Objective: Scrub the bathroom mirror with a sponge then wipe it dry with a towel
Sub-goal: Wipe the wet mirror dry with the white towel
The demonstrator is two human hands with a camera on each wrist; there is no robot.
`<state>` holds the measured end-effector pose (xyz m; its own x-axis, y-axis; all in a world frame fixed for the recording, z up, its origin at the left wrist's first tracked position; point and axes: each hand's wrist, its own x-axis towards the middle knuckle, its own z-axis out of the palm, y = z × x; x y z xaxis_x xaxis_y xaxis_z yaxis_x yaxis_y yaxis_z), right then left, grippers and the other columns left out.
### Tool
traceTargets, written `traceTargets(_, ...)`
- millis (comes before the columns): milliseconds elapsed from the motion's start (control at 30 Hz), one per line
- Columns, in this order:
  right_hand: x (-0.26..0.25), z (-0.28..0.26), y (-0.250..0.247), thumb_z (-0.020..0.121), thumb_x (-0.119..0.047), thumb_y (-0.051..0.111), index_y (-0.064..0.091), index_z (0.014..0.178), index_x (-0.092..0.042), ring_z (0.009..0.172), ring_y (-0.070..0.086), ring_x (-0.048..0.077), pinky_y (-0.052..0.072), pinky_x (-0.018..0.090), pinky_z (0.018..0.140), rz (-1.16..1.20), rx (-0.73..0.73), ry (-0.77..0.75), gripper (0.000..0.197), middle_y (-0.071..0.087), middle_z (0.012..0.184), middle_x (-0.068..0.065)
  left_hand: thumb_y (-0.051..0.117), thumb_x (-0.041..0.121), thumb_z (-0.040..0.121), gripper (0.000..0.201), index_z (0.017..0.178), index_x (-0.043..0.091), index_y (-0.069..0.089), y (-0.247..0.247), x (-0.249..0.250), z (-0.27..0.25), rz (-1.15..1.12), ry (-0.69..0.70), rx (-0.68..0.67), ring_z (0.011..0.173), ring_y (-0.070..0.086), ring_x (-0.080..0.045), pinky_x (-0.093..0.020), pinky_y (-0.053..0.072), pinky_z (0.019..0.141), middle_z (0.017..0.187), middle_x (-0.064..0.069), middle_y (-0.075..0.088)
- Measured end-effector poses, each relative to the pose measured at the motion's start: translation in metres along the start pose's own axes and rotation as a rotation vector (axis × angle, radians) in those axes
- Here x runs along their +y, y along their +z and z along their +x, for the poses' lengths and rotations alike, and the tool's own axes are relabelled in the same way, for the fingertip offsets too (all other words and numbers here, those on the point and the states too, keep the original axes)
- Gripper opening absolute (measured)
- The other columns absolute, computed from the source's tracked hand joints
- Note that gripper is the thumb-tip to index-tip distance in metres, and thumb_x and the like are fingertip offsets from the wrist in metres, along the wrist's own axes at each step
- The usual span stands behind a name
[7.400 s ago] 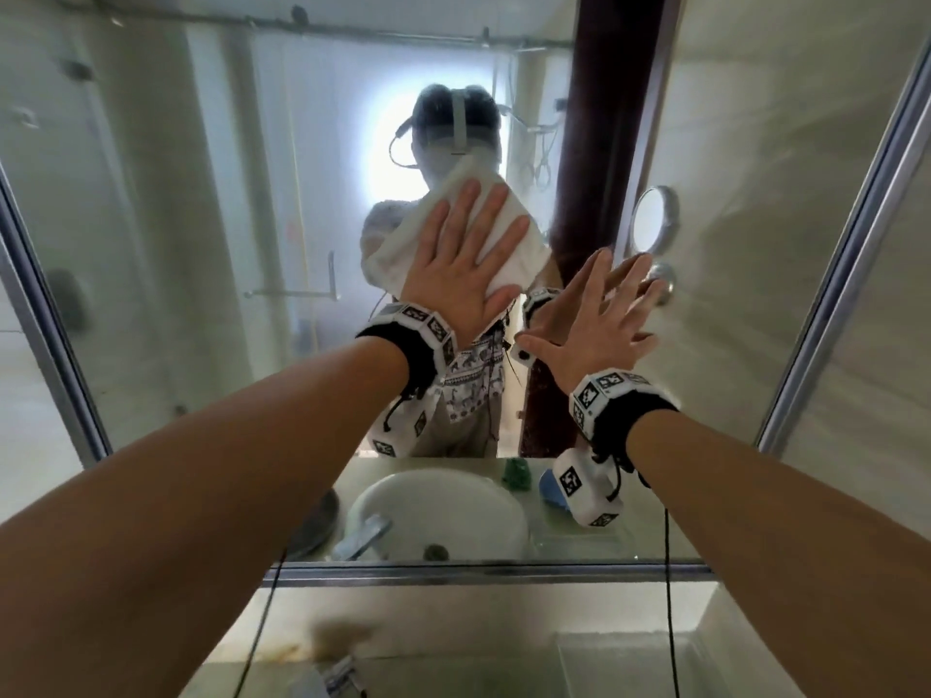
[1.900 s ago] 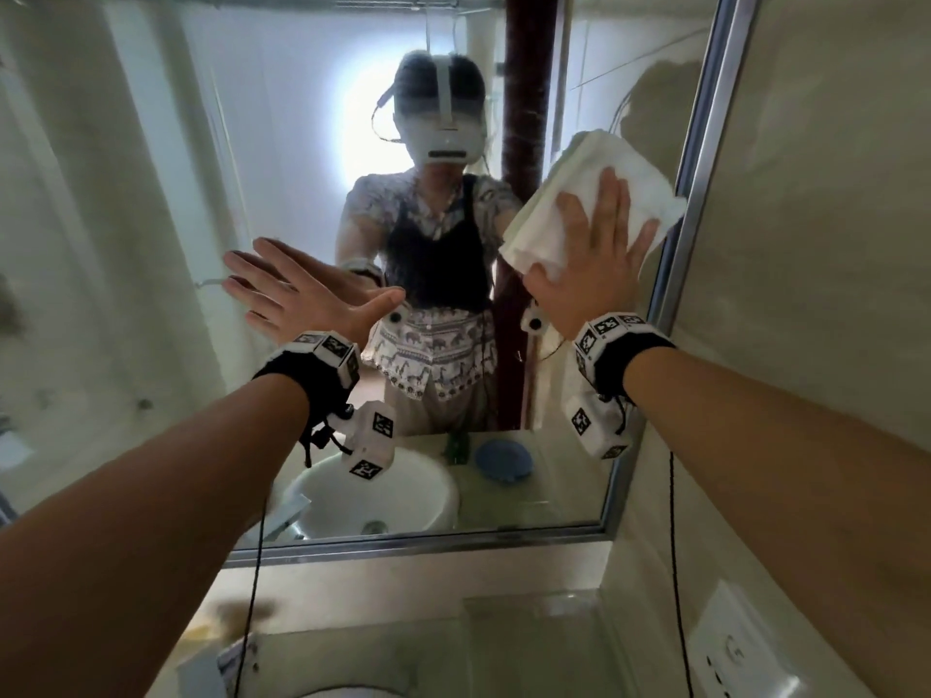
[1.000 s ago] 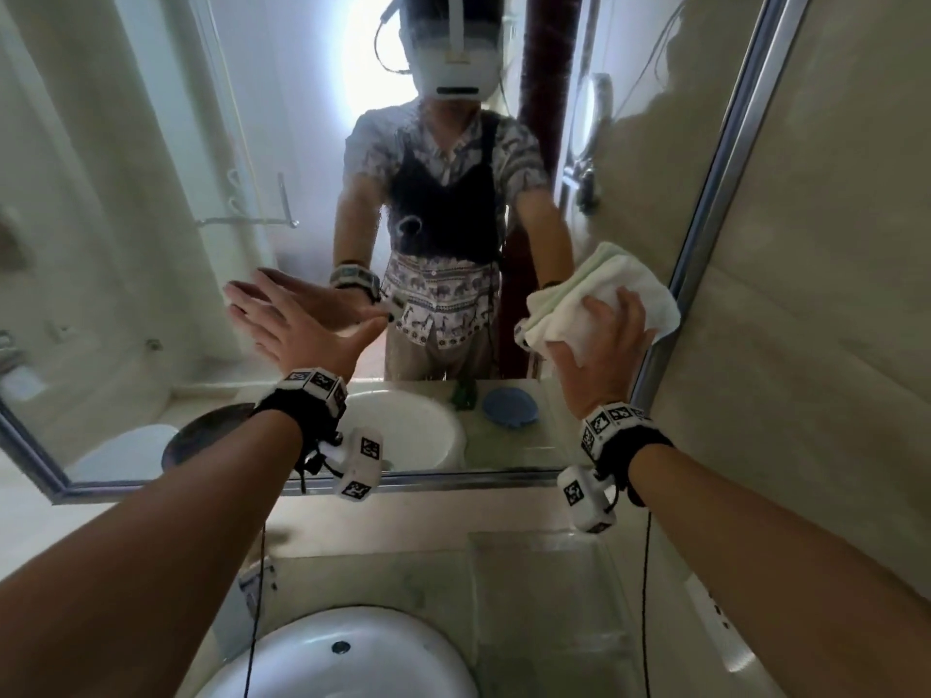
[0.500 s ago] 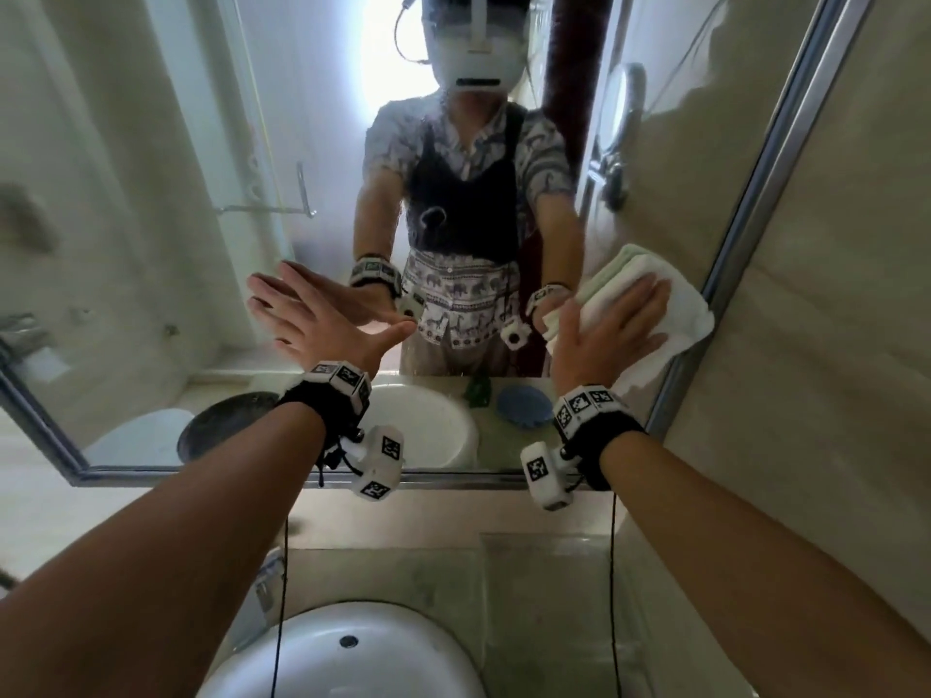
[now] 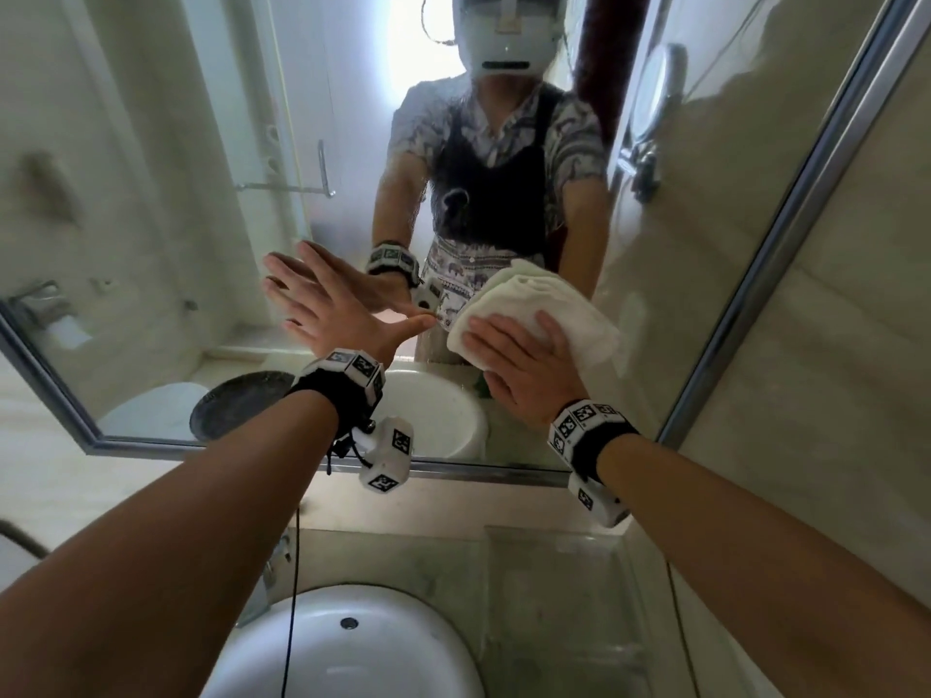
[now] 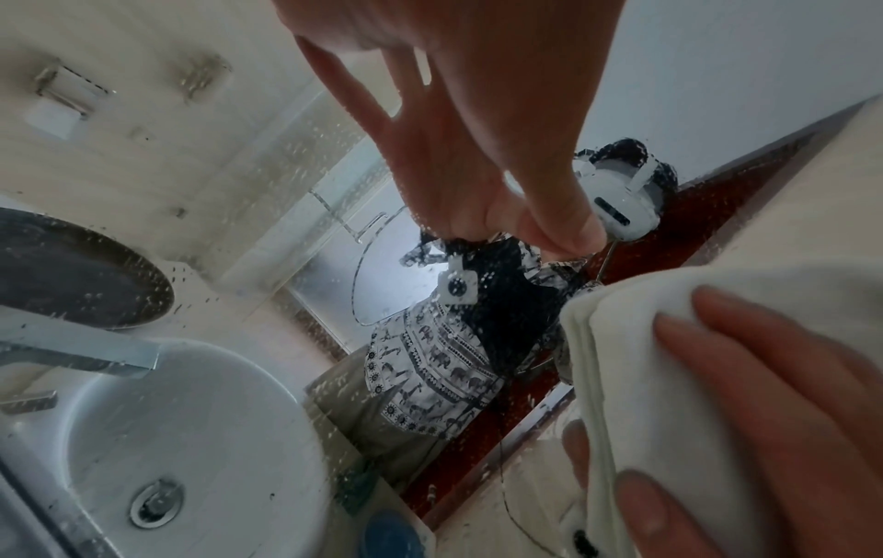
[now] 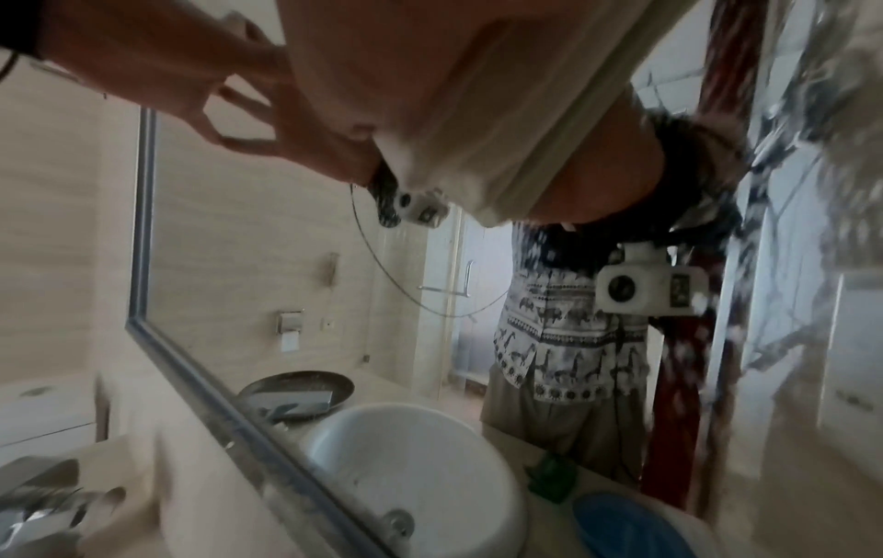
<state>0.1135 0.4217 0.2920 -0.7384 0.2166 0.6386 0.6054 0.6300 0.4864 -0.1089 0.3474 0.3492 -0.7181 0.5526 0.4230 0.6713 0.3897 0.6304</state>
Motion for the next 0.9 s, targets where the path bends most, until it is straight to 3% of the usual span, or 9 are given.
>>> traceTargets(100, 0.014, 0.014, -0.019, 0.096, -0.039, 0.045, 0.030, 0.151, -0.030, 0.146, 0.020, 0.014, 0.009, 0.050, 0.118, -0.044, -0.082, -0.045, 0.058, 0.021, 0.160, -0.009, 0.069, 0.090, 0.038, 0.163, 0.156, 0.011, -0.012, -0.006, 0.001, -0.002, 0.022, 0.005, -0.021, 0.147, -0.011, -0.046, -0.060, 0.013, 0.116, 0.159, -0.028, -0.016)
traceTargets(200, 0.026, 0.041, -0.042, 0.097, -0.046, 0.041, 0.020, 0.154, -0.031, 0.150, 0.008, 0.020, 0.003, 0.055, 0.118, -0.079, -0.123, 0.021, 0.063, 0.010, 0.163, -0.002, 0.073, 0.081, 0.049, 0.153, 0.155, 0.013, -0.014, -0.013, -0.003, -0.002, 0.039, 0.043, -0.071, 0.147, -0.010, -0.048, -0.059, 0.013, 0.116, 0.158, -0.029, -0.018)
traceTargets(300, 0.031, 0.078, -0.063, 0.098, -0.051, 0.038, 0.016, 0.154, -0.032, 0.150, 0.001, 0.022, 0.002, 0.058, 0.118, -0.055, -0.087, 0.167, 0.064, 0.004, 0.163, 0.002, 0.080, 0.063, 0.063, 0.139, 0.156, 0.019, -0.014, -0.024, -0.018, -0.002, 0.069, 0.111, -0.102, 0.147, -0.005, -0.048, -0.057, 0.018, 0.116, 0.160, -0.026, -0.016)
traceTargets(400, 0.021, 0.115, -0.075, 0.098, -0.050, 0.036, 0.016, 0.155, -0.029, 0.150, 0.001, 0.026, 0.001, 0.059, 0.117, 0.004, 0.024, 0.379, 0.064, 0.005, 0.163, 0.007, 0.084, 0.048, 0.069, 0.126, 0.158, 0.022, -0.001, -0.039, -0.043, 0.010, 0.048, 0.180, -0.095, 0.146, 0.011, -0.045, -0.058, 0.025, 0.115, 0.161, -0.021, 0.000)
traceTargets(467, 0.005, 0.135, -0.078, 0.096, -0.050, 0.035, 0.016, 0.155, -0.026, 0.150, 0.003, 0.028, 0.002, 0.061, 0.116, 0.051, 0.085, 0.521, 0.066, 0.006, 0.163, 0.010, 0.085, 0.045, 0.069, 0.120, 0.158, 0.019, 0.008, -0.049, -0.062, 0.023, -0.003, 0.185, -0.047, 0.142, 0.021, -0.043, -0.057, 0.029, 0.113, 0.158, -0.019, 0.014)
traceTargets(533, -0.010, 0.145, -0.074, 0.096, -0.052, 0.033, 0.016, 0.155, -0.024, 0.150, 0.003, 0.030, 0.004, 0.062, 0.116, 0.071, 0.116, 0.586, 0.068, 0.006, 0.162, 0.011, 0.085, 0.048, 0.067, 0.120, 0.157, 0.015, 0.012, -0.057, -0.076, 0.038, -0.027, 0.143, 0.006, 0.142, 0.022, -0.041, -0.055, 0.027, 0.115, 0.157, -0.019, 0.018)
traceTargets(667, -0.025, 0.137, -0.052, 0.097, -0.052, 0.033, 0.016, 0.155, -0.026, 0.150, 0.004, 0.028, 0.004, 0.061, 0.116, 0.017, 0.062, 0.416, 0.066, 0.007, 0.163, 0.008, 0.078, 0.067, 0.062, 0.135, 0.157, 0.013, 0.000, -0.075, -0.091, 0.067, -0.100, -0.005, 0.034, 0.150, 0.001, -0.038, -0.053, 0.006, 0.119, 0.163, -0.020, 0.000)
traceTargets(800, -0.032, 0.116, -0.029, 0.096, -0.052, 0.037, 0.015, 0.155, -0.029, 0.150, -0.001, 0.024, -0.003, 0.058, 0.117, -0.062, -0.037, 0.203, 0.067, 0.002, 0.163, 0.003, 0.082, 0.069, 0.053, 0.148, 0.156, 0.020, -0.012, -0.077, -0.094, 0.084, -0.149, -0.090, -0.005, 0.150, -0.011, -0.037, -0.058, 0.007, 0.118, 0.163, -0.014, -0.017)
traceTargets(900, -0.039, 0.105, -0.019, 0.094, -0.050, 0.043, 0.023, 0.153, -0.029, 0.150, 0.008, 0.025, 0.001, 0.060, 0.116, -0.084, -0.054, 0.102, 0.066, 0.011, 0.163, 0.003, 0.082, 0.072, 0.049, 0.153, 0.155, 0.022, -0.017, -0.069, -0.092, 0.085, -0.135, -0.120, -0.008, 0.150, -0.015, -0.035, -0.059, 0.007, 0.117, 0.162, -0.014, -0.019)
